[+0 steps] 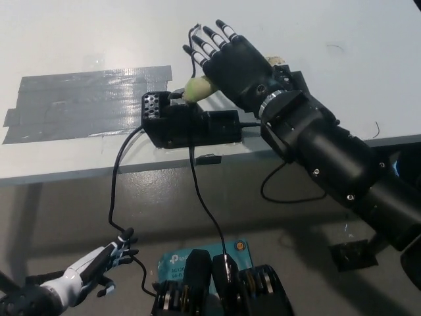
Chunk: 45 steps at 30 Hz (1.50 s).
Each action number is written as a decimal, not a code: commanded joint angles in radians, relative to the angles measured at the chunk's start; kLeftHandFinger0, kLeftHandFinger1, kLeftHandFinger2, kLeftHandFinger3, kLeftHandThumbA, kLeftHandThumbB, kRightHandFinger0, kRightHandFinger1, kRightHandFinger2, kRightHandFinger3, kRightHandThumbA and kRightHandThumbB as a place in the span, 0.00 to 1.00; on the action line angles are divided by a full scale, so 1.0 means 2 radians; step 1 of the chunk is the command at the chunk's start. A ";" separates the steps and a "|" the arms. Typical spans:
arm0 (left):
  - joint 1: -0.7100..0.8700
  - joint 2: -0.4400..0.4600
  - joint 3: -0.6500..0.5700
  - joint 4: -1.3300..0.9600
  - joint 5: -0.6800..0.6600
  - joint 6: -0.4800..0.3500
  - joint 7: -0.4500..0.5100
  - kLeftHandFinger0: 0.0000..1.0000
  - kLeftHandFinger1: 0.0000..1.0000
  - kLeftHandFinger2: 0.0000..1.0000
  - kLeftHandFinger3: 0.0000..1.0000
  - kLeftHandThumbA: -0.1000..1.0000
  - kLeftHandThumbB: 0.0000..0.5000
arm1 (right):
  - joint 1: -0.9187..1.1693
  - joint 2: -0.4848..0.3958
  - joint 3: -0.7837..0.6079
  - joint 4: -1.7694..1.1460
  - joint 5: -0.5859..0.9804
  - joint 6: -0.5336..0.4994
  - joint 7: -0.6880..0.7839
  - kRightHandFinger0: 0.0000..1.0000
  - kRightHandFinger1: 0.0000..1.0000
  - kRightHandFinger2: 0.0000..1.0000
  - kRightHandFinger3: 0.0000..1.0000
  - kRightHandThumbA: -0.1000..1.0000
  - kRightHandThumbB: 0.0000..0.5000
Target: The robot uses its right hand to grab and lift the soldering gun kept on the middle of the table and puts it in its base
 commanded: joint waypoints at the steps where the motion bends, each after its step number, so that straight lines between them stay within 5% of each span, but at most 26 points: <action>1: 0.003 0.009 0.006 -0.008 -0.002 -0.010 -0.005 1.00 1.00 1.00 1.00 1.00 0.77 | -0.020 -0.016 -0.038 -0.095 0.026 0.057 0.165 1.00 1.00 1.00 1.00 0.77 1.00; 14: 0.020 0.013 0.008 0.000 0.006 -0.022 0.002 0.96 0.98 1.00 1.00 1.00 0.79 | 0.059 -0.119 -0.139 -0.464 0.075 0.058 0.290 1.00 1.00 1.00 1.00 0.79 1.00; 16: 0.024 0.016 0.011 0.001 0.003 -0.023 0.000 0.94 0.97 1.00 1.00 1.00 0.78 | 0.102 -0.148 -0.181 -0.601 0.113 0.117 0.348 1.00 1.00 1.00 1.00 0.64 1.00; 20: 0.025 0.016 0.016 0.006 -0.001 -0.025 0.001 0.95 1.00 1.00 1.00 1.00 0.69 | 0.202 -0.198 -0.259 -0.714 0.171 0.174 0.339 1.00 1.00 1.00 1.00 0.51 1.00; 21: 0.024 0.015 0.018 0.008 -0.003 -0.024 0.001 0.95 1.00 1.00 1.00 1.00 0.69 | 0.229 -0.201 -0.282 -0.714 0.186 0.165 0.324 1.00 1.00 1.00 1.00 0.49 1.00; 23: 0.024 0.014 0.019 0.008 -0.007 -0.023 -0.001 0.97 1.00 1.00 1.00 1.00 0.68 | 0.299 -0.208 -0.332 -0.714 0.198 0.144 0.283 1.00 1.00 1.00 1.00 0.60 1.00; 27: 0.035 0.013 0.032 0.000 -0.018 -0.009 0.001 0.99 1.00 1.00 1.00 1.00 0.68 | 0.513 -0.158 -0.469 -0.700 0.235 0.163 0.157 1.00 1.00 1.00 1.00 0.53 0.70; 29: 0.036 0.013 0.031 0.002 -0.014 -0.011 0.001 0.99 1.00 1.00 1.00 1.00 0.68 | 0.582 -0.109 -0.524 -0.606 0.251 0.107 0.073 1.00 1.00 1.00 1.00 0.51 0.68; 35: 0.038 0.016 0.034 0.005 -0.013 -0.005 0.002 0.93 1.00 1.00 1.00 1.00 0.67 | 0.625 -0.086 -0.549 -0.406 0.267 -0.001 -0.019 1.00 1.00 1.00 1.00 0.45 0.63; 41: 0.055 0.019 0.042 0.007 -0.011 -0.012 0.007 0.91 0.98 1.00 1.00 1.00 0.65 | 0.621 -0.070 -0.569 -0.220 0.335 -0.096 -0.043 1.00 1.00 1.00 1.00 0.40 0.64; 43: 0.056 0.021 0.048 0.006 -0.011 -0.006 0.009 0.90 0.97 1.00 1.00 1.00 0.60 | 0.611 -0.059 -0.577 -0.200 0.381 -0.060 0.025 1.00 1.00 1.00 1.00 0.25 0.64; 45: 0.050 0.020 0.050 0.014 -0.014 -0.003 0.005 0.91 0.98 1.00 1.00 1.00 0.64 | 0.605 -0.057 -0.580 -0.199 0.391 -0.053 0.042 0.76 0.84 1.00 1.00 0.18 0.63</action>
